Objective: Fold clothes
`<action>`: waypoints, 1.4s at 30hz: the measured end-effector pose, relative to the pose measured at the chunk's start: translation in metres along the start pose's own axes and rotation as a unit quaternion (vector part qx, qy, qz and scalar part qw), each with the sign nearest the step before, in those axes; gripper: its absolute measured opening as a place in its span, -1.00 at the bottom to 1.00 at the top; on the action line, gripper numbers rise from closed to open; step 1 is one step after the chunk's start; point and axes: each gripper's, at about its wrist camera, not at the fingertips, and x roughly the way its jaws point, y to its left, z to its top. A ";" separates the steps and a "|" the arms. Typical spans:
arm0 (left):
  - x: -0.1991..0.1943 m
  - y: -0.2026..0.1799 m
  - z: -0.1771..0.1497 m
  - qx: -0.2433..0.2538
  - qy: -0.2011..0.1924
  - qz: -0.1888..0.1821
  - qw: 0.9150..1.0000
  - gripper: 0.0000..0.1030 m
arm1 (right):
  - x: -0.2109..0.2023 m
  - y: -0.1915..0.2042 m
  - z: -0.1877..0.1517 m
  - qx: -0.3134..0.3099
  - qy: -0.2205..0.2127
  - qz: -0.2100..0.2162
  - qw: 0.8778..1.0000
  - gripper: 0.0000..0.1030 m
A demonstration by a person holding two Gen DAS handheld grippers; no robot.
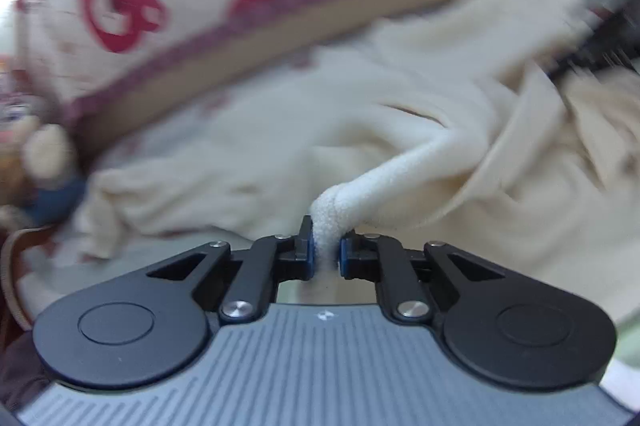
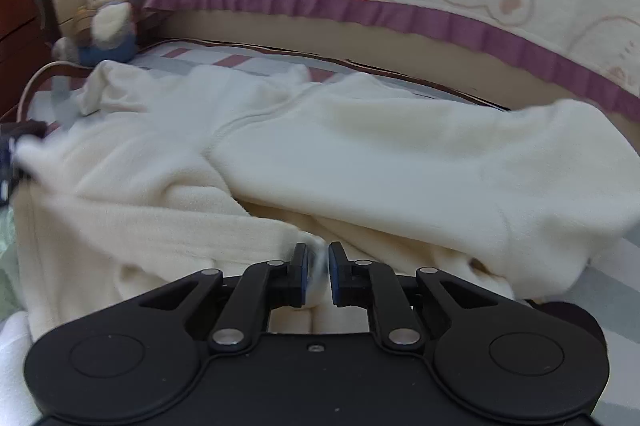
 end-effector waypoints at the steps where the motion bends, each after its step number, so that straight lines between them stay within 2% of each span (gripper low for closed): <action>1: -0.003 0.006 0.002 -0.011 -0.012 0.014 1.000 -0.81 | 0.000 0.003 0.000 -0.004 0.003 0.006 1.000 -0.50; 2: -0.006 0.010 0.004 -0.022 -0.021 0.020 0.999 -0.81 | 0.000 0.007 -0.001 -0.007 0.006 0.008 1.000 -0.17; 4: -0.008 0.018 0.010 -0.045 -0.036 0.023 0.998 -0.81 | 0.000 0.013 -0.003 -0.007 0.026 0.025 0.999 0.17; 8: -0.011 0.023 0.016 -0.095 -0.054 0.021 0.994 -0.80 | -0.014 0.029 -0.014 -0.011 0.045 0.040 0.998 0.20; 10: -0.010 0.023 0.018 -0.101 -0.058 0.025 0.993 -0.72 | -0.027 0.035 -0.025 0.004 0.061 0.043 0.997 0.20; 13: -0.013 0.031 0.021 -0.108 -0.065 0.031 0.992 -0.74 | -0.049 0.046 -0.036 0.005 0.091 0.043 0.995 0.22; 15: -0.022 0.041 0.025 -0.127 -0.077 0.039 0.988 -0.79 | -0.064 0.058 -0.039 -0.032 0.087 0.025 0.995 0.24; 17: -0.033 0.053 0.029 -0.160 -0.093 0.049 0.981 -0.79 | -0.070 0.065 -0.040 -0.058 0.105 0.032 0.992 0.30; 20: -0.045 0.061 0.034 -0.180 -0.106 0.068 0.975 -0.79 | -0.059 0.071 -0.044 -0.081 0.167 0.052 0.981 0.37; 22: -0.051 0.057 0.036 -0.169 -0.113 0.074 0.976 -0.79 | -0.049 0.081 -0.050 -0.124 0.187 0.016 0.974 0.36; 24: -0.060 0.055 0.038 -0.157 -0.124 0.078 0.977 -0.79 | -0.045 0.088 -0.054 -0.157 0.184 -0.021 0.970 0.29; 25: -0.065 0.054 0.039 -0.151 -0.130 0.082 0.977 -0.79 | -0.049 0.087 -0.053 -0.157 0.172 -0.023 0.972 -0.01; 26: -0.070 0.056 0.041 -0.148 -0.135 0.086 0.976 -0.79 | -0.054 0.083 -0.050 -0.149 0.161 -0.023 0.975 -0.65; 27: -0.075 0.060 0.042 -0.147 -0.141 0.090 0.975 -0.79 | -0.060 0.077 -0.045 -0.137 0.150 -0.027 0.979 -0.75; 31: -0.097 0.083 0.044 -0.180 -0.163 0.095 0.965 -0.80 | -0.098 0.046 -0.020 -0.116 0.068 -0.062 0.989 -0.77; 33: -0.105 0.094 0.042 -0.202 -0.172 0.091 0.960 -0.80 | -0.113 0.032 -0.010 -0.112 0.047 -0.071 0.990 -0.75; 34: -0.108 0.095 0.040 -0.209 -0.173 0.088 0.958 -0.80 | -0.112 0.026 -0.009 -0.104 0.059 -0.074 0.990 -0.48; 35: -0.110 0.096 0.038 -0.213 -0.174 0.085 0.958 -0.80 | -0.111 0.021 -0.009 -0.096 0.070 -0.076 0.990 -0.06; 36: -0.112 0.096 0.037 -0.218 -0.174 0.083 0.957 -0.80 | -0.109 0.016 -0.009 -0.088 0.081 -0.078 0.990 0.12; 37: -0.114 0.097 0.035 -0.223 -0.175 0.080 0.956 -0.80 | -0.107 0.014 -0.010 -0.081 0.084 -0.069 0.991 0.19; 42: -0.114 0.093 0.022 -0.226 -0.162 0.076 0.958 -0.80 | -0.098 0.005 -0.015 -0.044 0.097 -0.027 0.994 0.12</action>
